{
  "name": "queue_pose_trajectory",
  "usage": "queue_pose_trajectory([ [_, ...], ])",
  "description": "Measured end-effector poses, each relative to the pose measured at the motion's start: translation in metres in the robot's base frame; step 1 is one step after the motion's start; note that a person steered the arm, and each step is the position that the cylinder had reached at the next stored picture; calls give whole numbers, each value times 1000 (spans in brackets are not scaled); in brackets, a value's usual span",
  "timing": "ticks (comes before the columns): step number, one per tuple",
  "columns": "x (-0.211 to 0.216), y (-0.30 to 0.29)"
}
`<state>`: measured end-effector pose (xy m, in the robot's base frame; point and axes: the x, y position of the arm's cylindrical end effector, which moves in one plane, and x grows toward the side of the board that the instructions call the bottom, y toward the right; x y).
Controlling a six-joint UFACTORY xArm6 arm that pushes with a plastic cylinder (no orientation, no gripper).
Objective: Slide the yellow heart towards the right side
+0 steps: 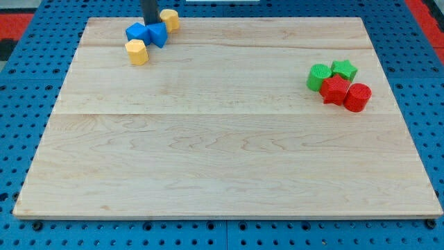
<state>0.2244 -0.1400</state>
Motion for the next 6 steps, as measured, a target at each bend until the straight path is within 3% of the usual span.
queue_pose_trajectory([
  [1,-7,-49],
  [3,-33,-38],
  [4,-26,95],
  [5,13,183],
  [6,1,157],
])
